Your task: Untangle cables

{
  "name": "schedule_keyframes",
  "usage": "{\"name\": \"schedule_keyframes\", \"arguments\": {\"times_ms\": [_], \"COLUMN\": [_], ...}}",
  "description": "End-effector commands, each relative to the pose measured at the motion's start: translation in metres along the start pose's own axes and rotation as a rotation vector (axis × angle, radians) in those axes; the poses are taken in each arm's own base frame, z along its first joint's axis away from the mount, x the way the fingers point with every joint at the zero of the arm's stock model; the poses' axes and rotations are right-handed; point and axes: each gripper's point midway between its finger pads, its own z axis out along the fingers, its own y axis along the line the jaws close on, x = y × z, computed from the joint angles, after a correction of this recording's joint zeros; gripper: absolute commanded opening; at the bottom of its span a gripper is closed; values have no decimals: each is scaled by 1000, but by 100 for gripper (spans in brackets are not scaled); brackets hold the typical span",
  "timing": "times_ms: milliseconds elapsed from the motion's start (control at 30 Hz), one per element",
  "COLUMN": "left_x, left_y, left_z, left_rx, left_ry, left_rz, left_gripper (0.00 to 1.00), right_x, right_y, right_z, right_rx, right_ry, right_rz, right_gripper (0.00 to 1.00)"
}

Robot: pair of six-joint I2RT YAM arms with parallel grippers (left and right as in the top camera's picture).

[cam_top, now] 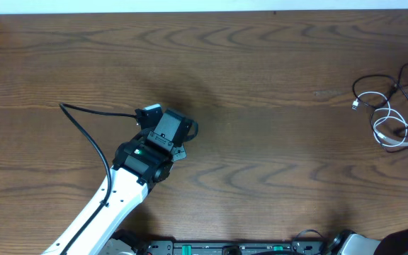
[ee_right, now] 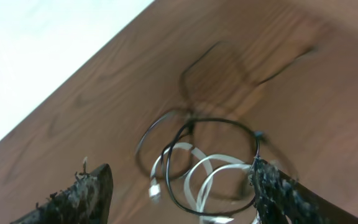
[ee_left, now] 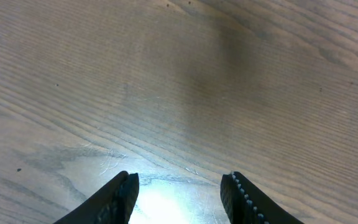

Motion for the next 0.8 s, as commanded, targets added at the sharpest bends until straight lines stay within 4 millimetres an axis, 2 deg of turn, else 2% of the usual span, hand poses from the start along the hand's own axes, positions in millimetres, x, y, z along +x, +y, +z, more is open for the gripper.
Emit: {"name": "schedule_keyframes", "arguments": {"times_ms": [0, 67, 100, 133, 233, 267, 300, 333, 367, 400, 433, 467, 533, 633, 667, 767], "left_x": [-3, -4, -6, -8, -22, -25, -31, -31, -30, -27, -24, -20, -8, 12, 23, 29], "left_y": [2, 1, -1, -3, -23, -24, -18, -13, -9, -2, 4, 12, 29, 54, 64, 64], "left_z": [0, 0, 0, 0, -2, -3, -2, 0, 1, 3, 4, 5, 6, 3, 0, -6], "left_rx": [-11, -6, 2, 11, 131, 154, 167, 170, 177, 182, 183, 177, 162, 117, 94, 117], "left_ry": [-7, -12, -20, -29, -34, -29, -14, 6, 31, 66, 96, 131, 215, 333, 380, 397], "left_rz": [2, 0, -5, -9, 60, 57, 29, 9, -5, -14, -21, -37, -91, -160, -123, -64], "left_gripper": [49, 51, 52, 52, 54, 56, 58, 60, 63, 67, 70, 80, 87, 88, 87, 87], "right_x": [25, 43, 60, 66, 110, 120, 138, 148, 160, 167, 179, 186, 205, 221, 229, 236], "right_y": [51, 75, 89, 93, 117, 120, 121, 119, 118, 115, 110, 109, 105, 94, 86, 79], "right_z": [3, 1, 0, 0, -2, -2, -2, -2, -5, -7, -12, -16, -28, -43, -51, -61], "right_rx": [-282, -396, -438, -444, -472, -454, -400, -350, -300, -263, -219, -207, -182, -154, -138, -141], "right_ry": [121, 188, 245, 264, 381, 408, 457, 485, 514, 537, 578, 605, 685, 783, 826, 817], "right_rz": [-79, -120, -155, -167, -316, -345, -395, -430, -473, -502, -537, -555, -588, -594, -593, -593], "right_gripper": [68, 67, 67, 67, 70, 71, 76, 82, 97, 99, 99, 99, 99, 99, 99, 99]}}
